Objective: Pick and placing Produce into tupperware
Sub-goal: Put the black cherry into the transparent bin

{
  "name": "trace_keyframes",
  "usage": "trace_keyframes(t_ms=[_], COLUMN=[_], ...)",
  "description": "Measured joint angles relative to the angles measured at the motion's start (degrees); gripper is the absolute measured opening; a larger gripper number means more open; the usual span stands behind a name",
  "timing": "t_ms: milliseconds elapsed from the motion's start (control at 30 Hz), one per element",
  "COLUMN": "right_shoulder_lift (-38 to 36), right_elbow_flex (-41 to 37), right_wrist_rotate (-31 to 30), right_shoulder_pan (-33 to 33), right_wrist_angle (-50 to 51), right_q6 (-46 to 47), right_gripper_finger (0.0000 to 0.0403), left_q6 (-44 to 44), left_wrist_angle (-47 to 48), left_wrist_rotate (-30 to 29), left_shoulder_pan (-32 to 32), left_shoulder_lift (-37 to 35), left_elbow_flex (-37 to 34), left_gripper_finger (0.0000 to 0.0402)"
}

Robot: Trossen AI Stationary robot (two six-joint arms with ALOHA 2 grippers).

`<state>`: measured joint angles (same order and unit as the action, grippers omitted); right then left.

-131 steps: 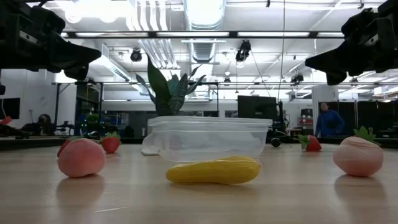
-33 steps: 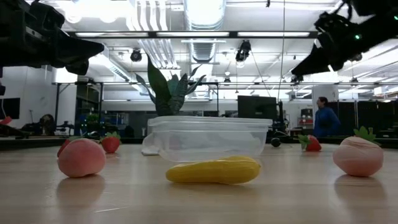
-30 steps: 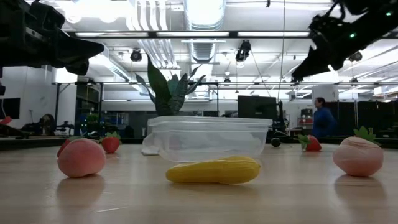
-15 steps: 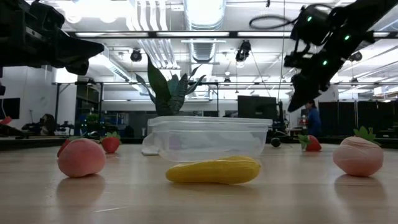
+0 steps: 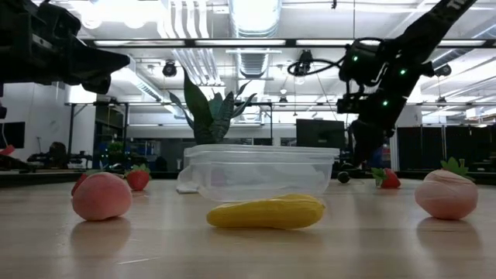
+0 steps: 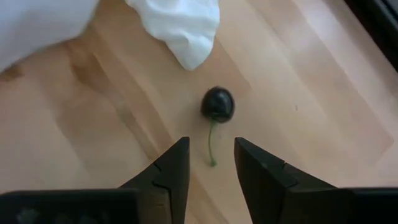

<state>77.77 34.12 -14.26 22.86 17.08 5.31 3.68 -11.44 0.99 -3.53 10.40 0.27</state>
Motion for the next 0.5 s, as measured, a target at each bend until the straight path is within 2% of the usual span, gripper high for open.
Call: trace_keyframes(t_ms=[233,500], right_shoulder_lift=[4.4,7.55], right_elbow_flex=[1.78,3.57], right_wrist_rotate=[4.24,4.17], right_shoulder_pan=[1.82,2.96], right_wrist_angle=[-0.25,-0.7], right_q6=[-1.48,-1.68], right_gripper_finger=[0.0113,0.0112], left_q6=[-0.06,-0.29], left_wrist_angle=[0.02,0.0], left_wrist_rotate=[0.0,0.0], left_shoulder_pan=[0.0,0.02], left_shoulder_lift=[1.16,2.5], left_elbow_flex=[0.0,0.0], left_gripper_finger=[0.0,0.0])
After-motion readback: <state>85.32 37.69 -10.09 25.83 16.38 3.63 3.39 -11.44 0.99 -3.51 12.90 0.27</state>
